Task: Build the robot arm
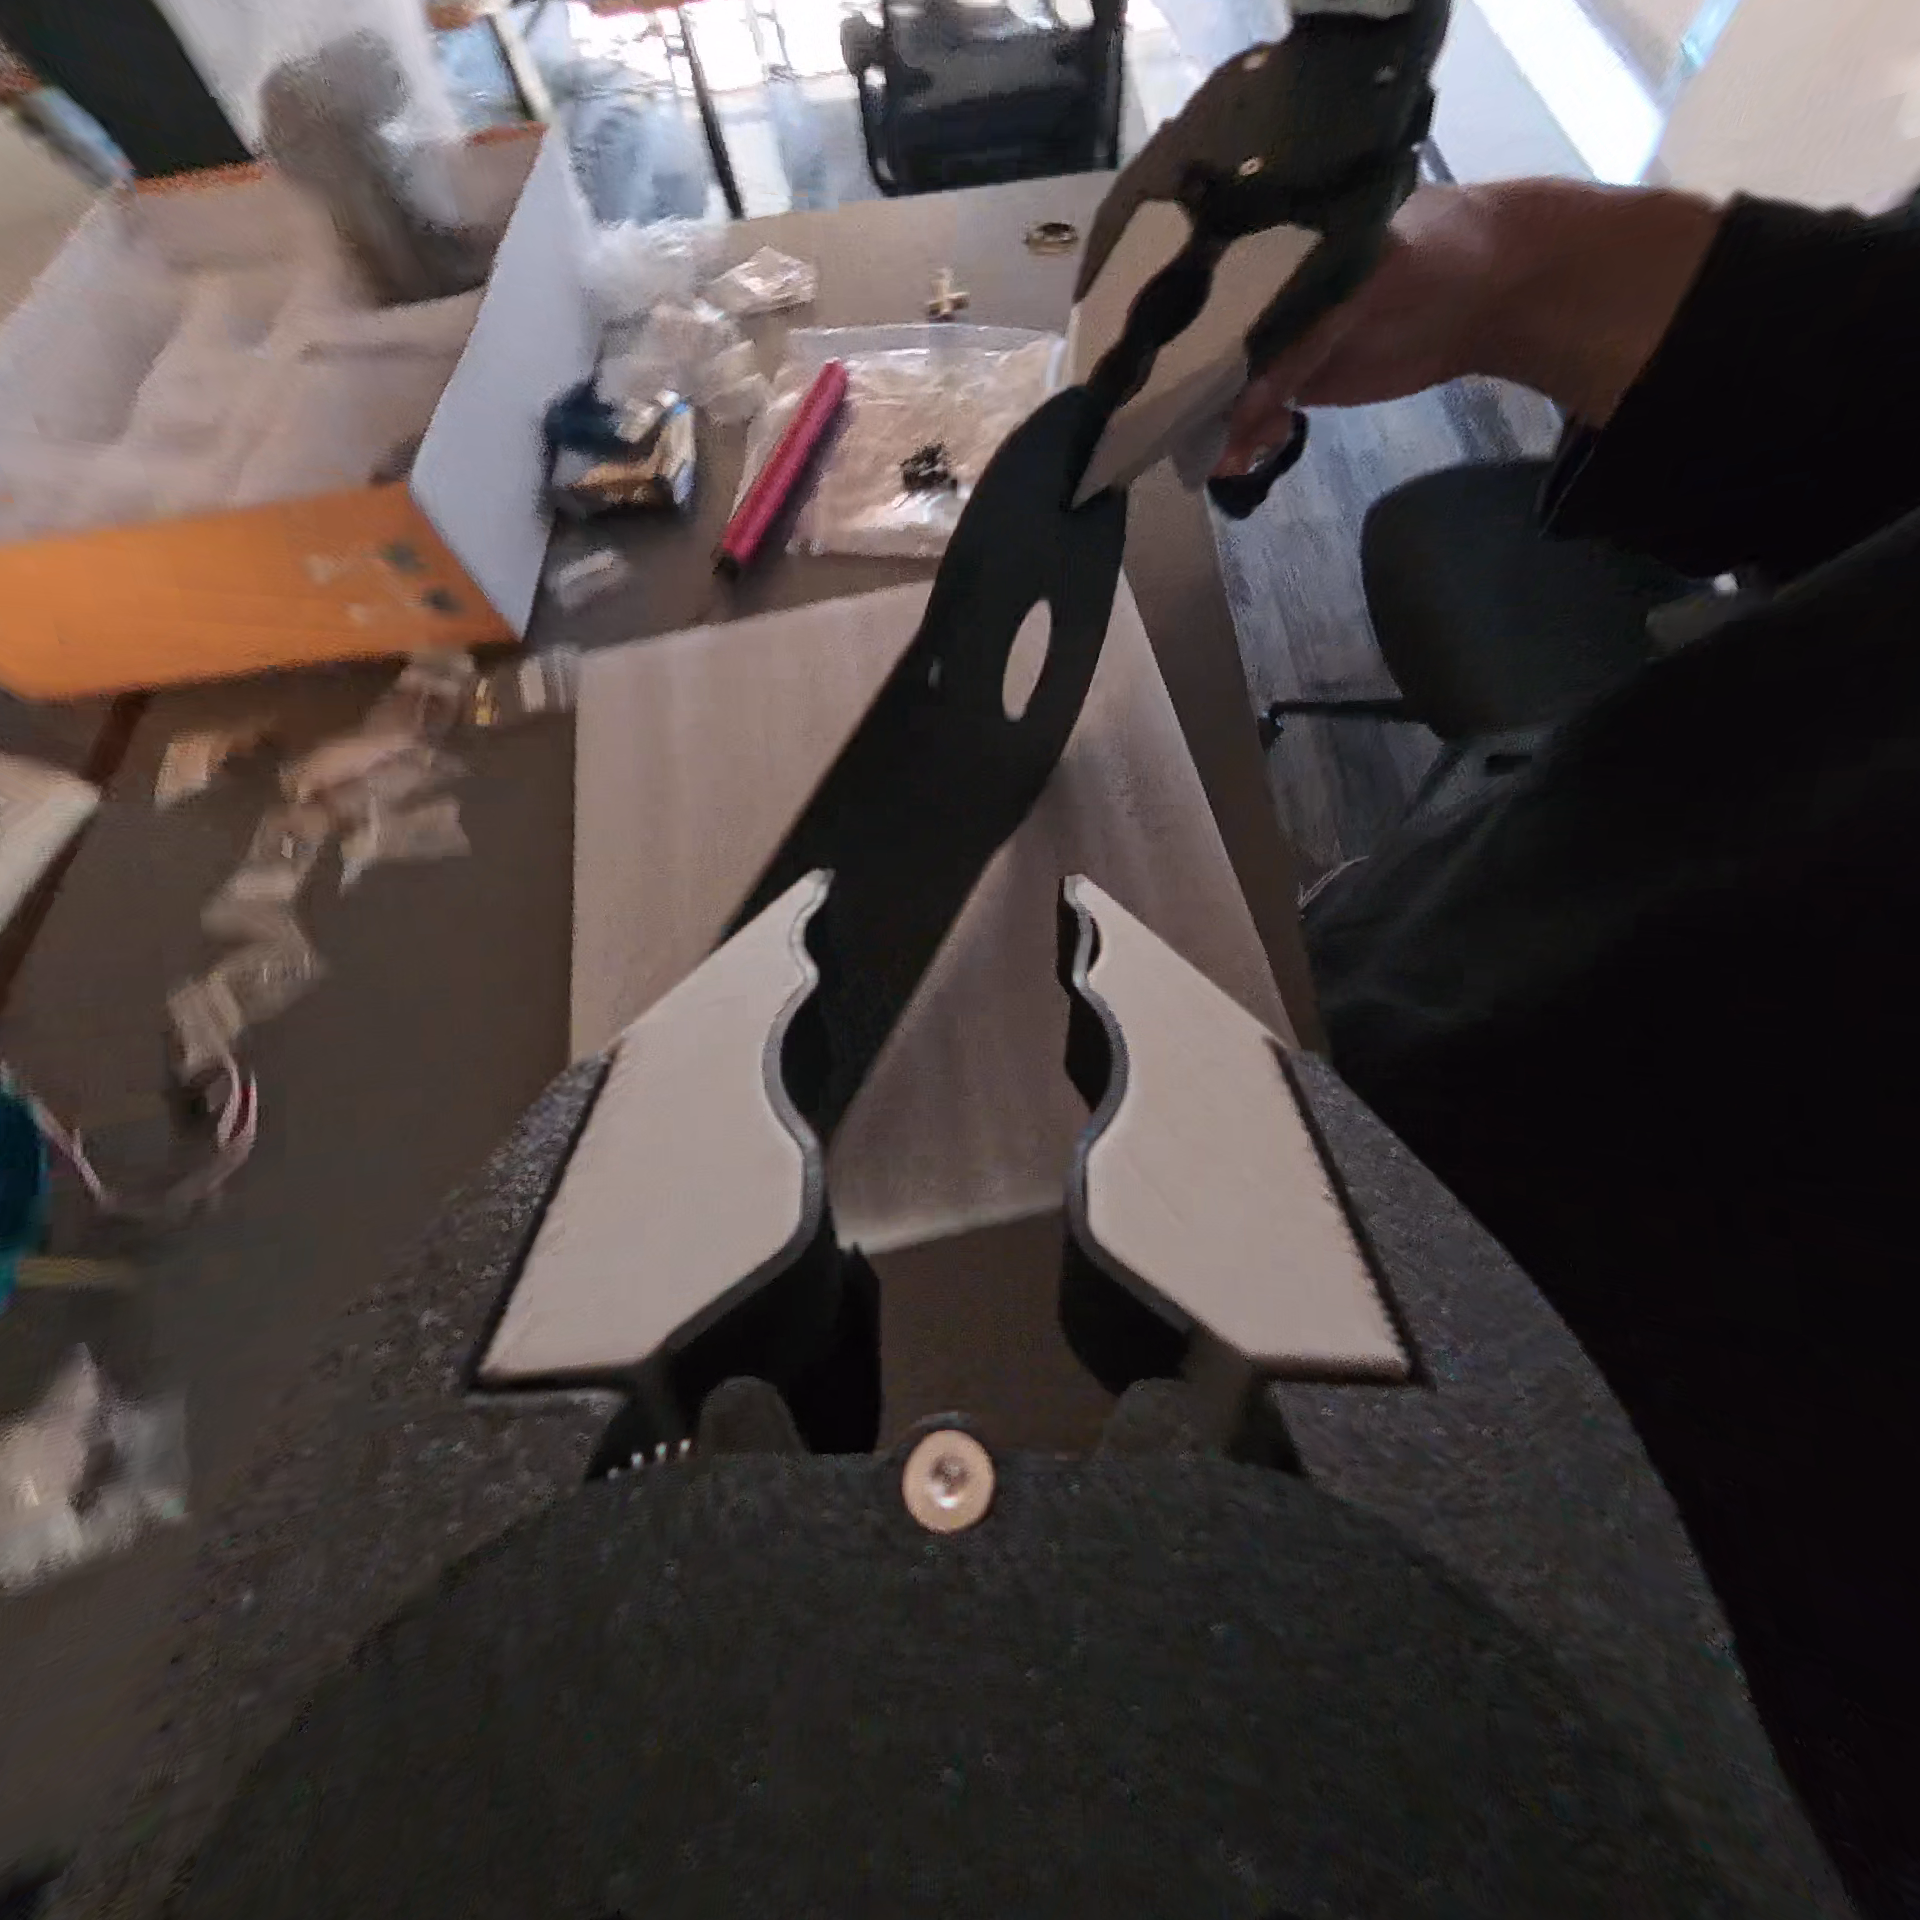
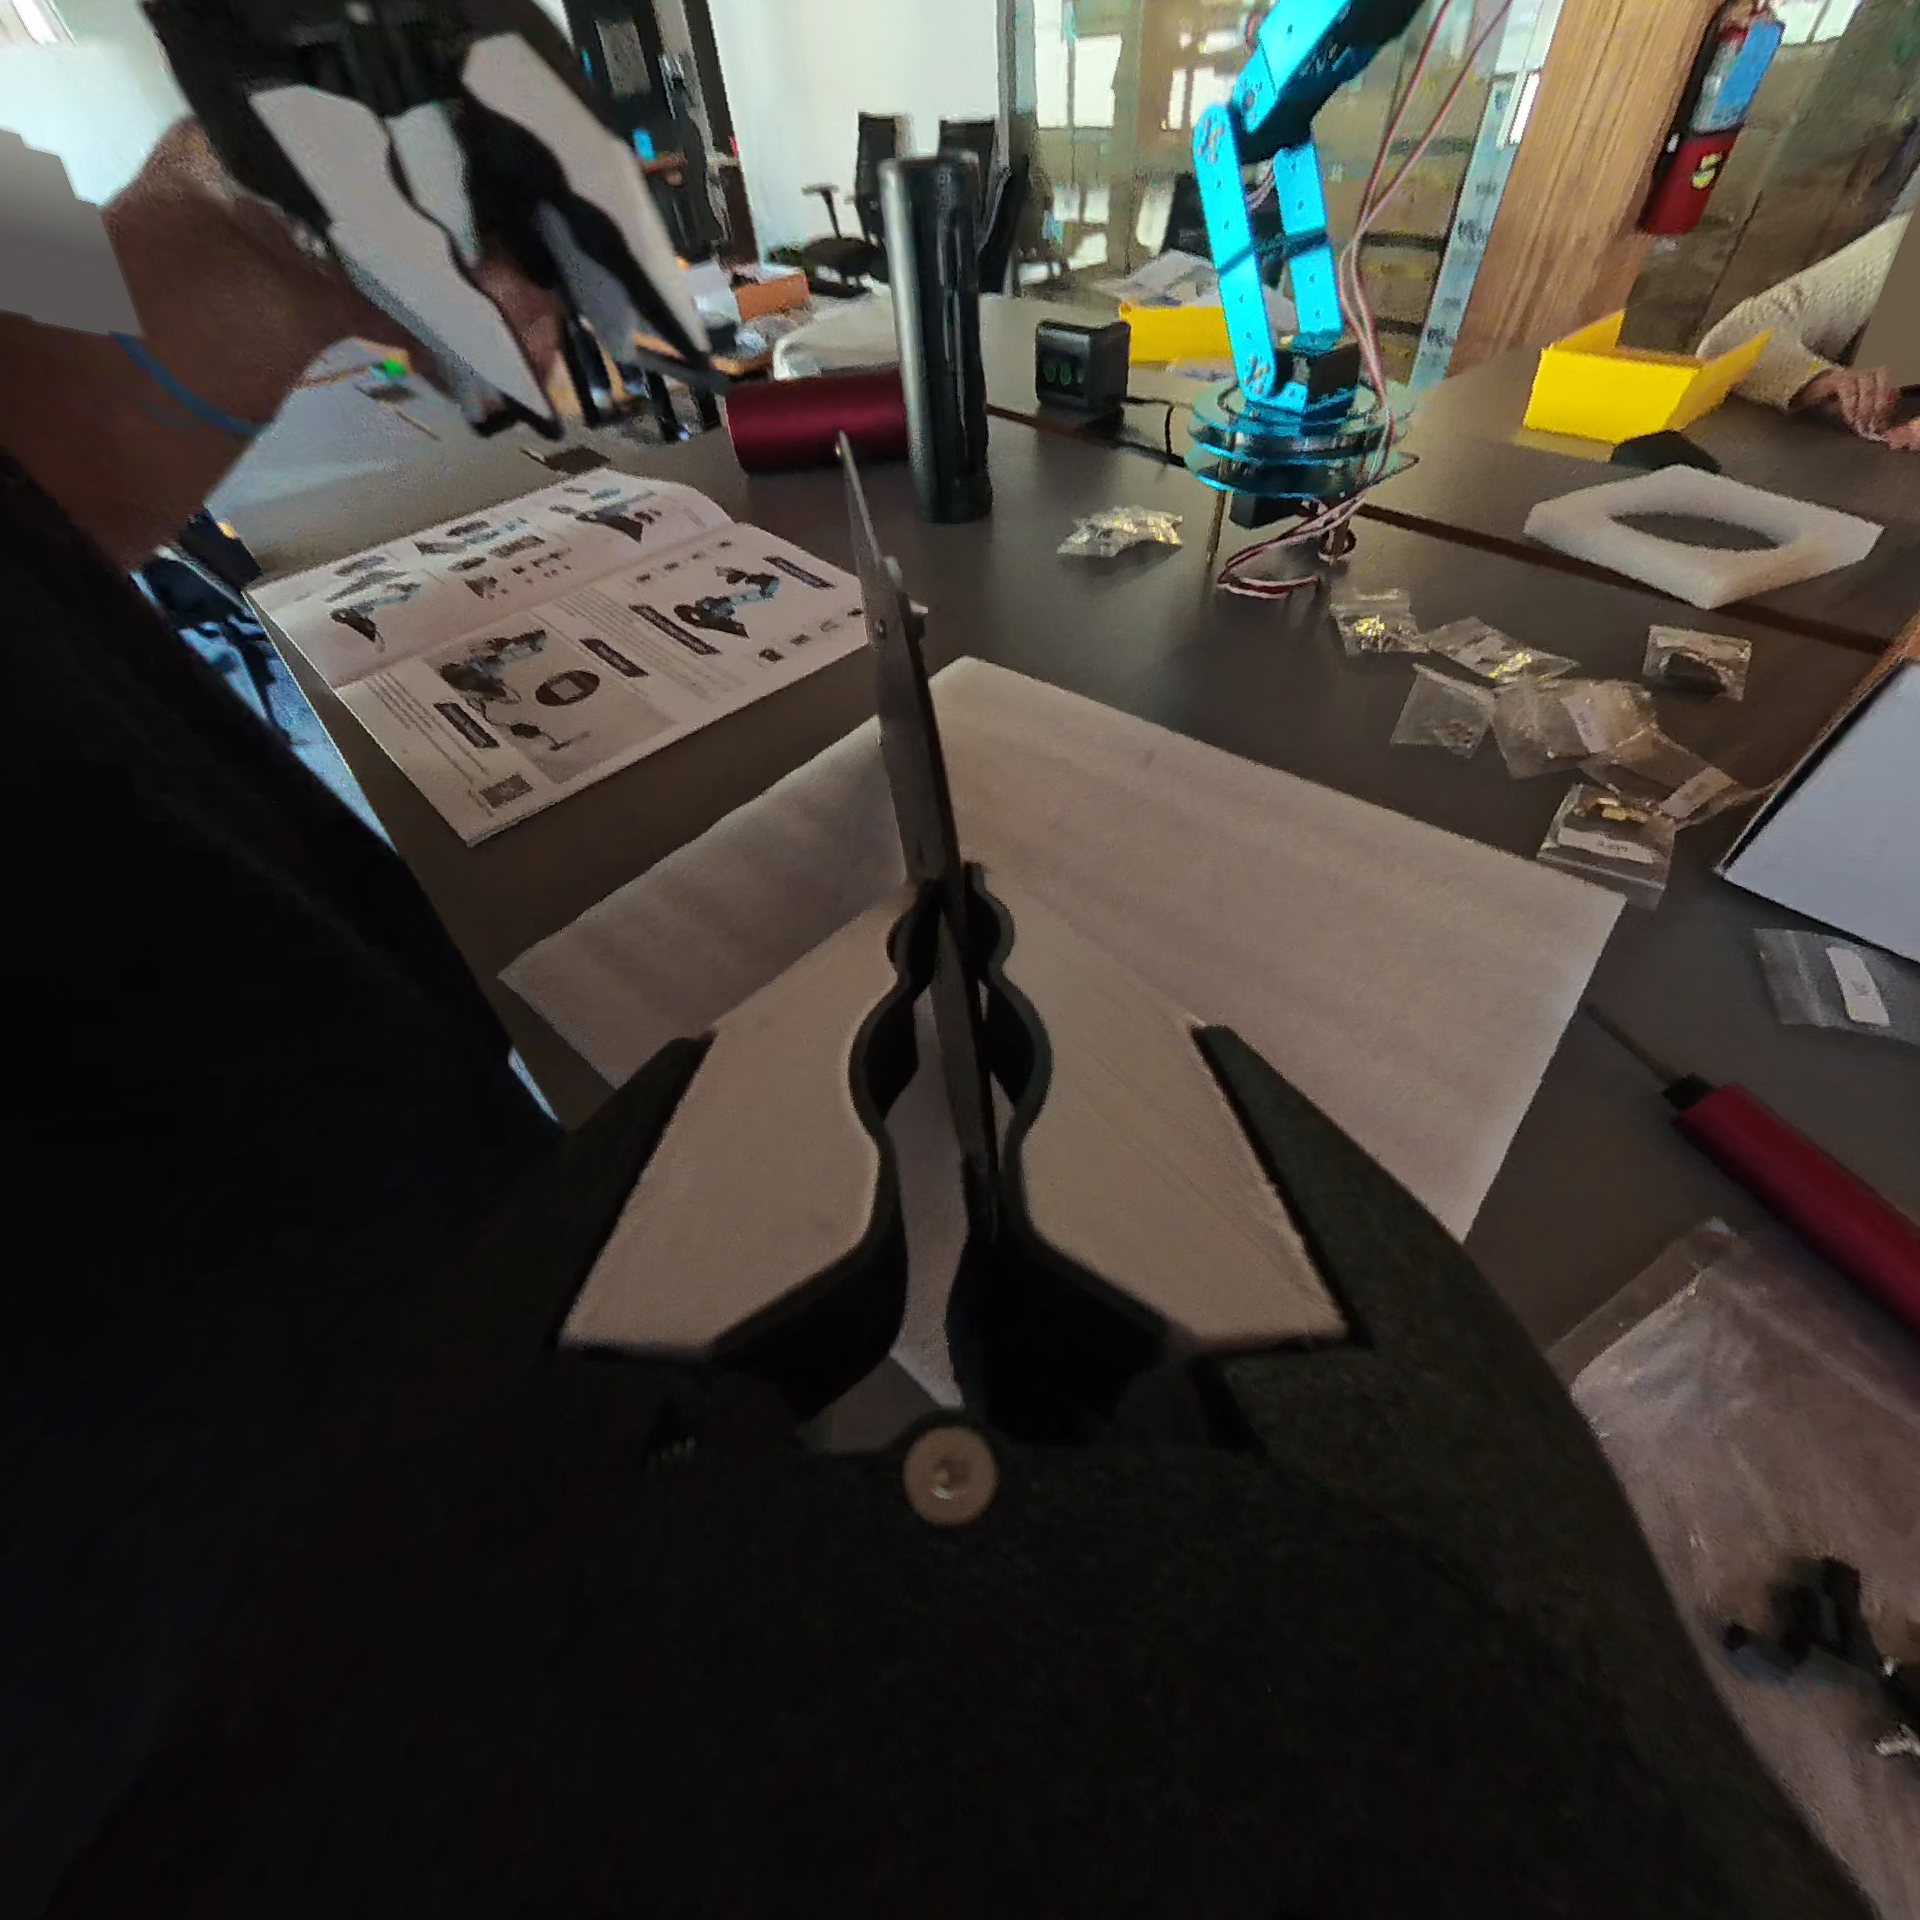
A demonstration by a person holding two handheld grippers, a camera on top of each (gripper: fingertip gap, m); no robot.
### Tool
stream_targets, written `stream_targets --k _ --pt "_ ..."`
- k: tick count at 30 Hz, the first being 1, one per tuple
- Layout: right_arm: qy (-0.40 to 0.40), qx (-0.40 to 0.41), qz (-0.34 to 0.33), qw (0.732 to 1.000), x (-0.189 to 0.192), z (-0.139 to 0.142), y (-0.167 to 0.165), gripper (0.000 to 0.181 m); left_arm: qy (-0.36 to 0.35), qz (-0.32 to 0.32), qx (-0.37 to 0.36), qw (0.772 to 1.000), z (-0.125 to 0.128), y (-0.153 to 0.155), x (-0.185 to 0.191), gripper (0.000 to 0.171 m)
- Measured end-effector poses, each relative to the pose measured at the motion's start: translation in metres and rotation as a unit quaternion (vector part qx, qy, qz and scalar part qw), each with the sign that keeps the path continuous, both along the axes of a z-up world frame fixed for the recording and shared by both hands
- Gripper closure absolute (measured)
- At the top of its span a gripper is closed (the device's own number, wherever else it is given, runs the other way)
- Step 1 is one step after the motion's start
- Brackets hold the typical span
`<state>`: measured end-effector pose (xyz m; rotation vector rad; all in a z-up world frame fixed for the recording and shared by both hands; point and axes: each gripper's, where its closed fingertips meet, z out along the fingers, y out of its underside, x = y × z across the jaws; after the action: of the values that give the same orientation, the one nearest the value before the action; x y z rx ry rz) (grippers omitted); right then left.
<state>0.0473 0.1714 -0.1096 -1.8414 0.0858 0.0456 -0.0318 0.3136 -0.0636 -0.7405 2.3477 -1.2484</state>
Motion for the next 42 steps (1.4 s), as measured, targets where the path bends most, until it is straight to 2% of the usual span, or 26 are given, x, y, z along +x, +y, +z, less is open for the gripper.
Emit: stream_targets --k 2,5,7,10,12,14,15,20,22,24,28,29,30,31,33,34,38,42 --pt "0.006 0.014 0.01 1.0 0.004 0.0 0.001 0.179 -0.003 -0.054 0.018 0.998 0.008 -0.026 0.026 0.141" --pt "0.011 0.025 0.038 0.999 0.003 0.001 0.001 0.18 0.014 -0.132 0.01 0.991 0.019 -0.06 0.054 0.143" --pt "0.009 0.028 0.048 0.998 0.002 0.001 0.001 0.18 0.049 -0.181 0.018 0.982 0.013 -0.079 0.063 0.143" --pt "0.004 0.035 0.049 0.998 0.002 0.001 0.001 0.18 0.08 -0.221 0.064 0.97 -0.008 -0.096 0.069 0.143" --pt "0.002 0.04 0.055 0.998 0.0 0.001 0.0 0.18 0.09 -0.221 0.082 0.968 -0.02 -0.104 0.075 0.144" --pt "0.0 0.045 0.056 0.997 -0.001 0.001 0.0 0.18 0.099 -0.221 0.091 0.966 -0.029 -0.107 0.078 0.155" --pt "0.0 0.048 0.053 0.997 0.001 0.001 0.0 0.18 0.105 -0.227 0.087 0.964 -0.03 -0.109 0.076 0.166" --pt "0.014 0.057 0.062 0.996 0.001 0.0 -0.002 0.179 0.122 -0.231 0.064 0.963 -0.031 -0.11 0.073 0.169" --pt "0.025 0.061 0.043 0.997 0.007 0.005 -0.015 0.163 0.121 -0.227 0.065 0.964 -0.031 -0.11 0.072 0.169" --pt "0.054 0.067 0.007 0.996 0.022 0.012 -0.04 0.152 0.123 -0.222 0.067 0.965 -0.031 -0.11 0.071 0.169" --pt "0.07 0.055 -0.134 0.987 0.085 -0.001 -0.112 0.153 0.127 -0.204 0.072 0.968 -0.031 -0.11 0.072 0.168" --pt "0.064 0.024 -0.201 0.977 0.113 -0.016 -0.131 0.157 0.129 -0.198 0.074 0.969 -0.031 -0.11 0.072 0.168" --pt "0.057 -0.041 -0.26 0.963 0.137 -0.039 -0.148 0.158 0.13 -0.194 0.078 0.969 -0.031 -0.11 0.072 0.169" --pt "0.054 -0.112 -0.278 0.953 0.15 -0.063 -0.159 0.158 0.131 -0.189 0.082 0.97 -0.031 -0.11 0.073 0.168" --pt "0.053 -0.223 -0.271 0.935 0.164 -0.103 -0.165 0.152 0.132 -0.175 0.088 0.972 -0.032 -0.11 0.075 0.167" --pt "0.059 -0.25 -0.265 0.93 0.168 -0.116 -0.163 0.152 0.132 -0.168 0.091 0.973 -0.032 -0.11 0.076 0.167" --pt "0.09 -0.209 -0.227 0.947 0.171 -0.108 -0.141 0.166 0.136 -0.148 0.097 0.975 -0.032 -0.109 0.077 0.166" --pt "0.084 -0.219 -0.207 0.95 0.171 -0.107 -0.135 0.174 0.138 -0.131 0.092 0.977 -0.032 -0.109 0.077 0.165"
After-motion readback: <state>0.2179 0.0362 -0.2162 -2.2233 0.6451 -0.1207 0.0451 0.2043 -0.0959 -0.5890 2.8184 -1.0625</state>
